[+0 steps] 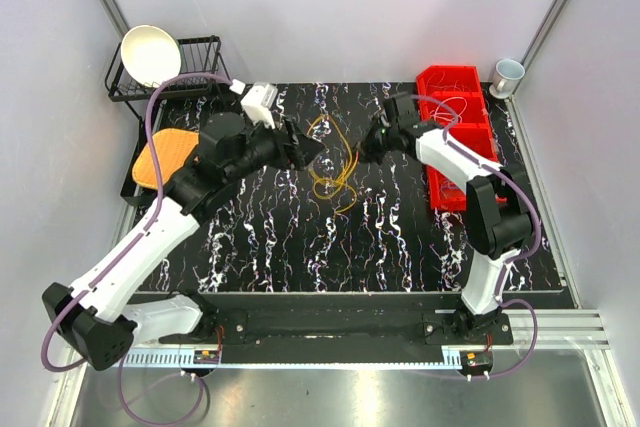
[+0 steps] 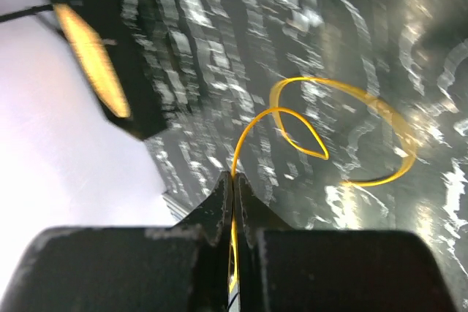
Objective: Untangle the cables
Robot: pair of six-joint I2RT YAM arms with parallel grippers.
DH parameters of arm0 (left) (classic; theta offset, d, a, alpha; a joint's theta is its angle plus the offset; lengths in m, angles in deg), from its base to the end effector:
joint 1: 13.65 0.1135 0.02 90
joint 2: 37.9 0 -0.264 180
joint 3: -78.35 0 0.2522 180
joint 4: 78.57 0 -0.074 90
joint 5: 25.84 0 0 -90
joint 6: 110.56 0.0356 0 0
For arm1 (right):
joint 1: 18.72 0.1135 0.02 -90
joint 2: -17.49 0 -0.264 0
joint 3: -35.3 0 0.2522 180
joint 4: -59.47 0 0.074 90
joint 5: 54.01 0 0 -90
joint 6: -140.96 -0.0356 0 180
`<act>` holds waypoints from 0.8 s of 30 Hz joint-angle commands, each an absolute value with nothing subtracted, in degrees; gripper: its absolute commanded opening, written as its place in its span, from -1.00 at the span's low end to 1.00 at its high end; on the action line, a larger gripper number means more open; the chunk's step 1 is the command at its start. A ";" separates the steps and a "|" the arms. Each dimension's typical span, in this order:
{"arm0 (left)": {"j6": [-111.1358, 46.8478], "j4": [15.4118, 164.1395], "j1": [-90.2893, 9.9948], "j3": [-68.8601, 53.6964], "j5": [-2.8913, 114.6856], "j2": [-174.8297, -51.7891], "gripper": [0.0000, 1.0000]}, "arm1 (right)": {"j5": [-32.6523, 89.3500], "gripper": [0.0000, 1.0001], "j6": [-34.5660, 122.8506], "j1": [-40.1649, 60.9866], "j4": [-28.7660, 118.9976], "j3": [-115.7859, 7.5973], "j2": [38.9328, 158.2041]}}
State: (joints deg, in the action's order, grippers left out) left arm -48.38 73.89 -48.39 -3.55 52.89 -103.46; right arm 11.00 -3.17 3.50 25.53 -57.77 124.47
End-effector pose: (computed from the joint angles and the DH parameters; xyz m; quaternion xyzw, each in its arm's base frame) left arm 0.2094 -0.1537 0.4036 0.1086 0.7638 -0.3928 0.5004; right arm 0.3768 0.1702 0.2266 0.1756 0.8973 0.3757 0.1512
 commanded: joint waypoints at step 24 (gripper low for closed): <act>-45.96 40.92 -48.01 10.01 84.90 -80.01 0.97 | 11.83 -1.00 6.57 -15.46 -0.69 -123.02 129.98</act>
State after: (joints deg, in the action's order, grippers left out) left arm -45.49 43.20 -48.17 8.43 79.71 -82.15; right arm 11.52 6.66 -11.67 2.42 -114.71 126.08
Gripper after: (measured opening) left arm 0.987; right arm 0.011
